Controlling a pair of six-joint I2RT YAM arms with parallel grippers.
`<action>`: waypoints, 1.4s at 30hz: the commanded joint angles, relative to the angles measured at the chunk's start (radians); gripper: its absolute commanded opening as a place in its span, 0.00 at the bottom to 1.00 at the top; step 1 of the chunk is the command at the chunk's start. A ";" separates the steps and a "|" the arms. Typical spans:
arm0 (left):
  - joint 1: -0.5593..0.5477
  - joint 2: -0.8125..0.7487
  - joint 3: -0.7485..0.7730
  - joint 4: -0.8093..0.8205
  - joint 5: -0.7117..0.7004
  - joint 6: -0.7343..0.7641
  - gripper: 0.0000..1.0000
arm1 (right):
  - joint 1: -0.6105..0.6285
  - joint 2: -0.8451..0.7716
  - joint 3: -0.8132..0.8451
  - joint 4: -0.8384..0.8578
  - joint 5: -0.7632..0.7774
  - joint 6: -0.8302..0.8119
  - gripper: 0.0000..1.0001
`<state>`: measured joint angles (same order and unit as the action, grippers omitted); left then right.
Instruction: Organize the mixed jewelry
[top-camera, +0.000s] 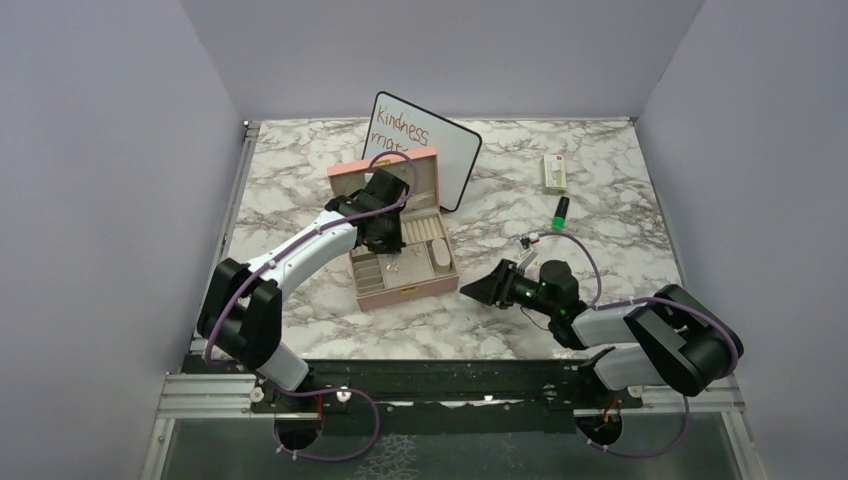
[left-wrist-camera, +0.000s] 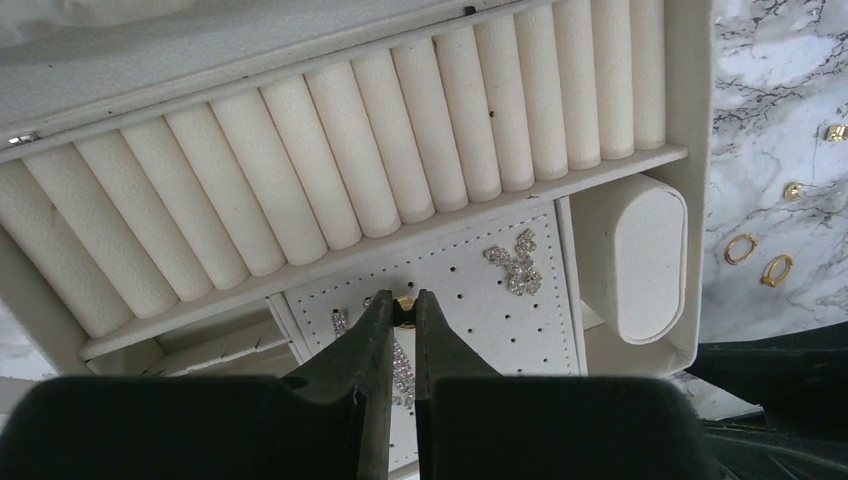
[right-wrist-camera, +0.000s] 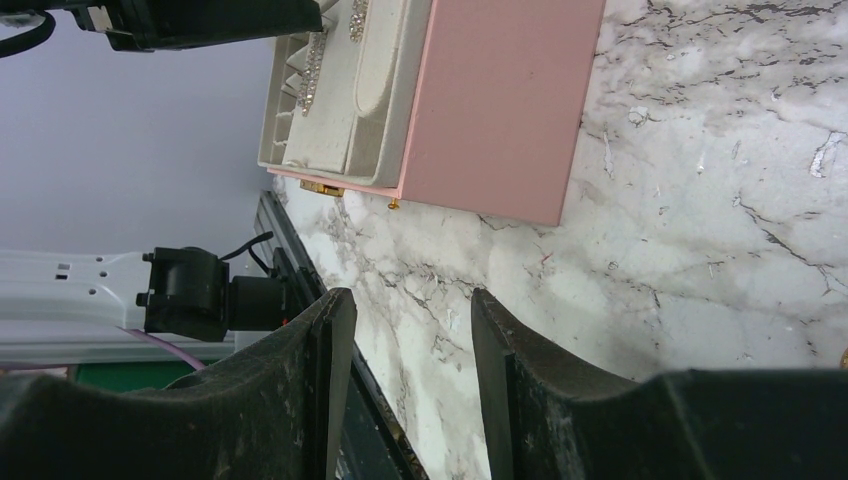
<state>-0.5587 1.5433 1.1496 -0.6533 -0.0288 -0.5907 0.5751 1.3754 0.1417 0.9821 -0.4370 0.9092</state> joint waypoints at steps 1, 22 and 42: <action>-0.007 0.014 0.018 0.018 -0.031 -0.008 0.08 | 0.005 -0.006 -0.005 0.029 0.019 0.000 0.51; -0.027 0.016 0.020 0.014 -0.003 -0.013 0.34 | 0.005 -0.002 -0.005 0.026 0.026 0.008 0.51; -0.027 -0.335 -0.066 0.157 -0.009 -0.025 0.63 | 0.002 -0.370 0.331 -0.894 0.387 -0.235 0.51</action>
<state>-0.5804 1.3567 1.1408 -0.6125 -0.0334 -0.6136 0.5751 1.0584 0.3698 0.4812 -0.2752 0.7837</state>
